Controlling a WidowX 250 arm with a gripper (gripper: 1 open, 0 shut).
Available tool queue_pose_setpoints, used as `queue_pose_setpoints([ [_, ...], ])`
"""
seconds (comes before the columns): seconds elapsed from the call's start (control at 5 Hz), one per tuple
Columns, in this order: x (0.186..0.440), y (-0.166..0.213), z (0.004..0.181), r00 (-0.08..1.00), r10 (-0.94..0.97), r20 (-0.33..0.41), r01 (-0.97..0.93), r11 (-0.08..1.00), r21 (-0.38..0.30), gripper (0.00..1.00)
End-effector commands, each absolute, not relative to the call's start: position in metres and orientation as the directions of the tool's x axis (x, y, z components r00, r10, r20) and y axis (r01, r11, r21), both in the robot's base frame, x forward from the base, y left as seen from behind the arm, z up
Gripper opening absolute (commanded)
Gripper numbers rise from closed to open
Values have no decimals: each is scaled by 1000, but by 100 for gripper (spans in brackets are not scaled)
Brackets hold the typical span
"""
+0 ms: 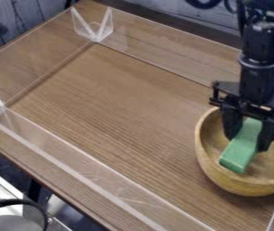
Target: Put the green block in the brown bowl
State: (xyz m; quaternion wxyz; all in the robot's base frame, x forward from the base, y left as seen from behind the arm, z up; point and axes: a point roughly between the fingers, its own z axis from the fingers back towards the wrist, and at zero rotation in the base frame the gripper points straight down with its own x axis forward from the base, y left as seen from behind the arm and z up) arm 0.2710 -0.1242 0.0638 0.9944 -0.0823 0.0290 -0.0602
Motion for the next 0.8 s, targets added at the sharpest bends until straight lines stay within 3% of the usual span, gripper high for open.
queue_pose_setpoints([
  [0.0,282,-131,73,990,-138,10,138,976,-169,0],
  [0.6,281,-132,65,989,-147,-7,144,976,-161,0],
])
